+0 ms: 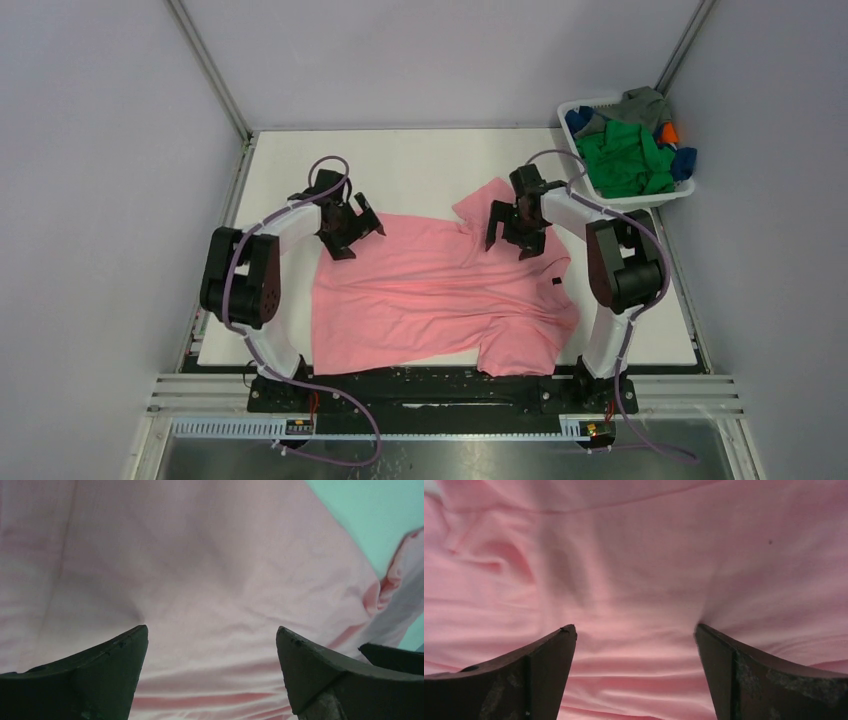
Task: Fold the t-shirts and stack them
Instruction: Flatten out the tshirt
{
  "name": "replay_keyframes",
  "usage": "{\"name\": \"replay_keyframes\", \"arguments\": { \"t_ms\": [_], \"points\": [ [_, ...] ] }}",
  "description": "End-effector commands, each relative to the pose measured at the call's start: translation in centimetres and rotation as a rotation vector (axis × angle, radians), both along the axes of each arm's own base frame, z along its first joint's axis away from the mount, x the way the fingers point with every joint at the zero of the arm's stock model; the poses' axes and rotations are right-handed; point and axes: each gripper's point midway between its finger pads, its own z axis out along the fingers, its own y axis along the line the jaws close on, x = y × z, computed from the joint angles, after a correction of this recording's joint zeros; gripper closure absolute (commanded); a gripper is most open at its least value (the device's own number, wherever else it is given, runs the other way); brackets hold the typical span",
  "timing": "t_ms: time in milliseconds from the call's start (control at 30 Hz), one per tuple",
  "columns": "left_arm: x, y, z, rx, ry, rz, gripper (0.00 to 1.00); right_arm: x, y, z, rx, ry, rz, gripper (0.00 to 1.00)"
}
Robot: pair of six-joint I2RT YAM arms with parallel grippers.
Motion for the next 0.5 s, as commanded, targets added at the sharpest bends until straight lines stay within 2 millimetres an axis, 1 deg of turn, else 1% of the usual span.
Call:
{"name": "replay_keyframes", "arguments": {
  "t_ms": [0, 33, 67, 133, 167, 267, 367, 400, 467],
  "points": [
    [3.7, -0.7, -0.2, -0.029, -0.026, 0.033, 0.01, 1.2, 0.2, -1.3, 0.167, 0.089, -0.136, 0.0],
    [4.5, -0.5, -0.7, -0.028, -0.018, 0.05, 0.01, 2.5, 0.0, -1.3, 0.175, 0.075, -0.15, 0.01],
    [5.4, -0.4, -0.9, -0.041, -0.014, 0.064, 0.01, 3.5, -0.2, -1.8, 0.172, 0.076, -0.166, 0.01],
    [7.1, -0.2, -1.3, -0.071, -0.004, 0.09, 0.01, 6.1, -0.7, -1.5, 0.179, 0.053, -0.191, 0.01],
    [8.5, -0.1, -1.2, -0.088, -0.007, 0.099, 0.01, 7.4, -0.9, -1.3, 0.183, 0.044, -0.207, 0.01],
    [11.5, 0.3, -1.2, -0.083, -0.017, 0.11, 0.01, 11.3, -1.3, -0.8, 0.207, 0.023, -0.245, 0.01],
    [14.3, 0.7, -1.7, -0.077, 0.005, 0.113, 0.01, 14.6, -0.8, -0.9, 0.249, 0.036, -0.259, 0.01],
    [15.3, 0.6, -1.7, -0.092, 0.004, 0.114, 0.01, 15.5, -0.8, -1.2, 0.244, 0.046, -0.264, 0.01],
    [17.5, 0.7, -1.7, -0.109, -0.01, 0.123, 0.01, 17.9, -0.8, -0.8, 0.235, 0.024, -0.264, 0.01]
  ]
}}
